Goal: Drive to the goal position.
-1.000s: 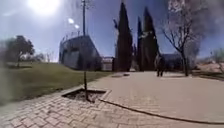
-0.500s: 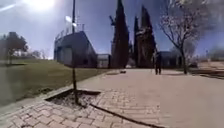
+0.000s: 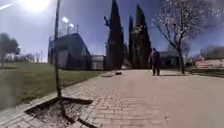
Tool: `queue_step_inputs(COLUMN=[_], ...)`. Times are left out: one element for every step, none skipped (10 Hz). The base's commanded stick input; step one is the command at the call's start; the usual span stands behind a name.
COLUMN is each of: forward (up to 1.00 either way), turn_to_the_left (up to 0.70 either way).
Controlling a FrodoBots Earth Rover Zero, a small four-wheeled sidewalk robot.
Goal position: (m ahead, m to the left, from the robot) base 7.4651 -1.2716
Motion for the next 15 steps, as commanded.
queue_step_inputs(forward=[0.95,0.95,0.95,0.95,0.95,0.95,0.95,0.95,0.95,0.95,0.95,0.95,0.95,0.95,0.95], turn_to_the_left=[-0.17,0.00,0.00,0.00,0.00,0.00,0.00,0.00,0.00,-0.24,-0.29,-0.22,-0.15,-0.08,-0.03])
